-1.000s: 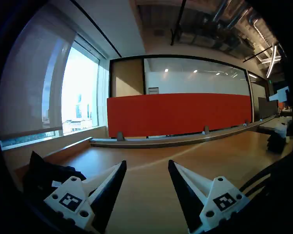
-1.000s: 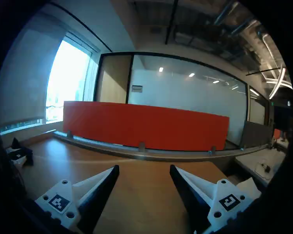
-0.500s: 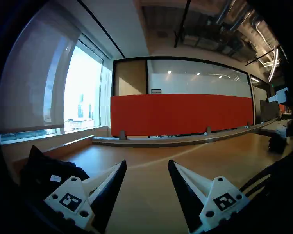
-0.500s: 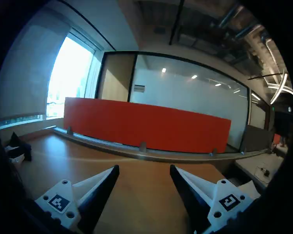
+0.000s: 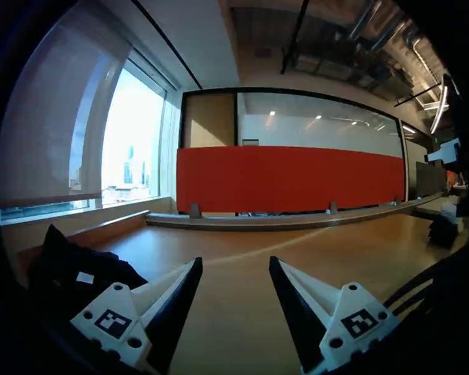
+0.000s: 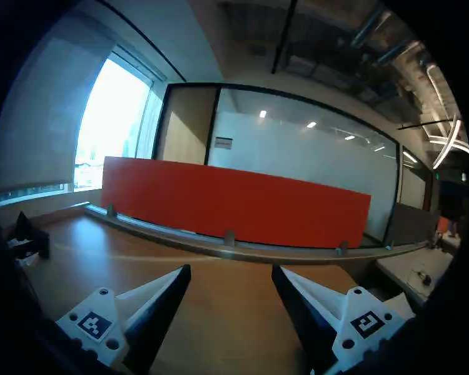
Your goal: Fold towel
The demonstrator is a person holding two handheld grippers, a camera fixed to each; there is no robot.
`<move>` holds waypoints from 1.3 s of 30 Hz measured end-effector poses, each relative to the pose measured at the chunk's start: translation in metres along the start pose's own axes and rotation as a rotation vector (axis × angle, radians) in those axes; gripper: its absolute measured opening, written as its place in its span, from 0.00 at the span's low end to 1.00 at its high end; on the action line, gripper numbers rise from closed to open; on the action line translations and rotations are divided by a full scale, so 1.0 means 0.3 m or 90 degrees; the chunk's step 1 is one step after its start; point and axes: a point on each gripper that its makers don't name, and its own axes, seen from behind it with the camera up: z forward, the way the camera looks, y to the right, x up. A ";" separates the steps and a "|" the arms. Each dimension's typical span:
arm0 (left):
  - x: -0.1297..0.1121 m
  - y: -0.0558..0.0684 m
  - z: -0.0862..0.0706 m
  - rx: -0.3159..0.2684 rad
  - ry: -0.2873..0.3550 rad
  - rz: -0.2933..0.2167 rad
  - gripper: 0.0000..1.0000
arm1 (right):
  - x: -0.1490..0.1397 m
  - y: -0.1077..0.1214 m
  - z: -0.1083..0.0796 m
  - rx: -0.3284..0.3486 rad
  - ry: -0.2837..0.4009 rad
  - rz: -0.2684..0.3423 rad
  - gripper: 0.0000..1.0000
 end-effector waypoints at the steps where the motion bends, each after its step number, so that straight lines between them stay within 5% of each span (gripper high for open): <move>1: 0.000 0.000 0.000 0.000 0.000 0.001 0.78 | 0.001 0.001 0.000 0.000 0.001 -0.001 1.00; 21: -0.002 0.002 0.007 -0.003 0.000 0.005 0.80 | -0.016 0.073 -0.011 -0.029 0.034 0.004 1.00; 39: -0.002 0.001 0.007 -0.003 0.000 0.005 0.80 | -0.257 0.172 -0.064 -0.059 0.033 0.070 1.00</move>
